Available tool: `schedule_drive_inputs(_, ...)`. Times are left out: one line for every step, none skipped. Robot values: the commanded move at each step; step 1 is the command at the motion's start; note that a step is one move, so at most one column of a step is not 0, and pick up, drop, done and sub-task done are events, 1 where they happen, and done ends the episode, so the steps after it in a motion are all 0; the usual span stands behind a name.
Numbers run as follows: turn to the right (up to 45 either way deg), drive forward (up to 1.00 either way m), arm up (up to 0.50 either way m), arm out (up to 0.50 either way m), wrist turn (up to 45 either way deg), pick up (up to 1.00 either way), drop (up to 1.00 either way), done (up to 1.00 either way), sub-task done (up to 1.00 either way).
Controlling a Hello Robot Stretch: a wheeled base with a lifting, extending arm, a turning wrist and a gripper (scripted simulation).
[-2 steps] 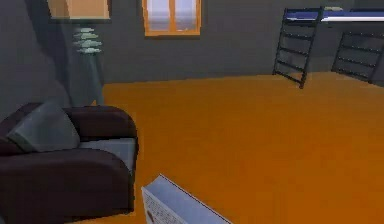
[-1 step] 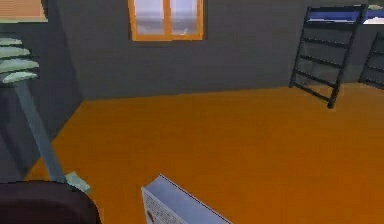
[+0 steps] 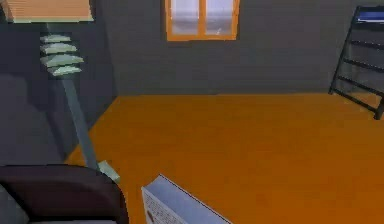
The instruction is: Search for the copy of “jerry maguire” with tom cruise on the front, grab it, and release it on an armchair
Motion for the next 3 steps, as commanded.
schedule_drive_inputs(0.0,1.00,0.00,0.00,0.0,0.00,0.00,0.00,0.00)
schedule_drive_inputs(-45.0,0.00,0.00,0.00,0.0,0.00,0.00,0.00,0.00)
schedule_drive_inputs(-15.0,0.00,0.00,0.00,0.0,0.00,0.00,0.00,0.00)
